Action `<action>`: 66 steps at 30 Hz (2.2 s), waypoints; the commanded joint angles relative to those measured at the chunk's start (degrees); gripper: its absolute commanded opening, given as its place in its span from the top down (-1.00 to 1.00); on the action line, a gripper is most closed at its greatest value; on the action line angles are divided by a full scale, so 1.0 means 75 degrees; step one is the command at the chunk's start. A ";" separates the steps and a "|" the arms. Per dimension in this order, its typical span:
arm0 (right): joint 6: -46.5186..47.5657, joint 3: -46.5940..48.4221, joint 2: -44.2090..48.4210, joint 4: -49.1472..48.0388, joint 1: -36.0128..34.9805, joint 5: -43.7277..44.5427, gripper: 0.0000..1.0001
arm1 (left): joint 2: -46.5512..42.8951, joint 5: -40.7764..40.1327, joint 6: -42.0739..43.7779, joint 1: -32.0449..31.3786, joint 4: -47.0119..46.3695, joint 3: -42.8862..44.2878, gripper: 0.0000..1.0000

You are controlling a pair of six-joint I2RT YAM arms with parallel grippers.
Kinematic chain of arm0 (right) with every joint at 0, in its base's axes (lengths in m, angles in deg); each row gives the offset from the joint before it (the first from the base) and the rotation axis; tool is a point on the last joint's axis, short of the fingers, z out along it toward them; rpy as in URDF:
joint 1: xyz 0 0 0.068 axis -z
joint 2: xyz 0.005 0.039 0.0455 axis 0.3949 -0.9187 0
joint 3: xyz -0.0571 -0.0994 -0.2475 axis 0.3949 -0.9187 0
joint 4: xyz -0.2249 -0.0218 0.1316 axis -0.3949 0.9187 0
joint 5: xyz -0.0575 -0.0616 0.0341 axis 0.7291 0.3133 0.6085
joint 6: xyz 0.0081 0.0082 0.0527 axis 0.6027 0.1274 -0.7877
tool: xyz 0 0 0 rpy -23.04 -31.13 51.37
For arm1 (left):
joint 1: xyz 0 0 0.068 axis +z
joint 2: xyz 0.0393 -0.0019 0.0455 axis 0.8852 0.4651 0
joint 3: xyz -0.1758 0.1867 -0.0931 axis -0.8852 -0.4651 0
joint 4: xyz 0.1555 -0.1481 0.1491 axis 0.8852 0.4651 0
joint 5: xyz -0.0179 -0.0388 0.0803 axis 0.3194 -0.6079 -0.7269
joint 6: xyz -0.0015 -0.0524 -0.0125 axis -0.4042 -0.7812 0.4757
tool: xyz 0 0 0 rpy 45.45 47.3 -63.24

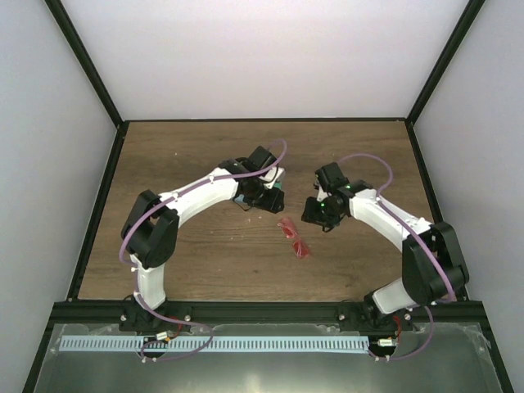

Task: Organize the sunglasses
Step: Place the sunglasses at the center of the board, then pick up the sunglasses from the center of the board.

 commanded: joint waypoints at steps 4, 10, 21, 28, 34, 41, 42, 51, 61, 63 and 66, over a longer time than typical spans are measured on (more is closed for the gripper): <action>0.0206 0.1055 -0.0967 0.0328 -0.1092 0.0602 0.50 | -0.0525 0.0301 0.0082 0.0737 -0.0284 -0.0417 -0.12; 0.0261 0.1053 -0.1262 0.0462 -0.1442 0.0967 0.07 | -0.1093 0.0119 0.0061 0.1372 -0.0443 -0.0876 -0.12; 0.0267 0.0860 -0.1726 0.0443 -0.1790 0.1208 0.25 | -0.1586 -0.0493 -0.0557 0.2493 -0.0906 -0.1729 -0.13; 0.0294 0.0720 -0.1771 0.0531 -0.1805 0.1314 0.35 | -0.1306 -0.0399 -0.0848 0.3247 -0.1296 -0.1706 -0.13; 0.0336 0.0542 -0.1890 0.0531 -0.1805 0.1465 0.43 | -0.0091 -0.0543 -0.0576 0.3459 -0.2058 -0.1175 -0.13; 0.0333 0.0840 -0.1900 0.0721 -0.1805 0.1456 0.62 | 0.1185 -0.0418 -0.0628 0.3430 -0.2287 0.0045 -0.13; 0.0325 0.0879 -0.1889 0.0752 -0.1805 0.1465 0.66 | 0.1331 -0.0359 -0.0628 0.3419 -0.2291 0.0230 -0.13; 0.0283 0.1352 -0.1709 0.1044 -0.1805 0.1449 0.75 | 0.2107 0.0242 -0.0345 0.2967 -0.2579 0.0835 -0.21; 0.0281 0.1774 -0.1554 0.1164 -0.1656 0.1346 0.75 | 0.1692 0.0251 -0.0464 0.2805 -0.3092 -0.0392 -0.23; 0.0243 0.1785 -0.1450 0.1105 -0.1502 0.1223 0.75 | 0.1465 0.0309 -0.0452 0.2748 -0.3162 -0.0743 -0.23; 0.0192 0.1785 -0.1289 0.0975 -0.1172 0.0989 0.75 | 0.1155 0.0425 -0.0441 0.2537 -0.3214 -0.1240 -0.23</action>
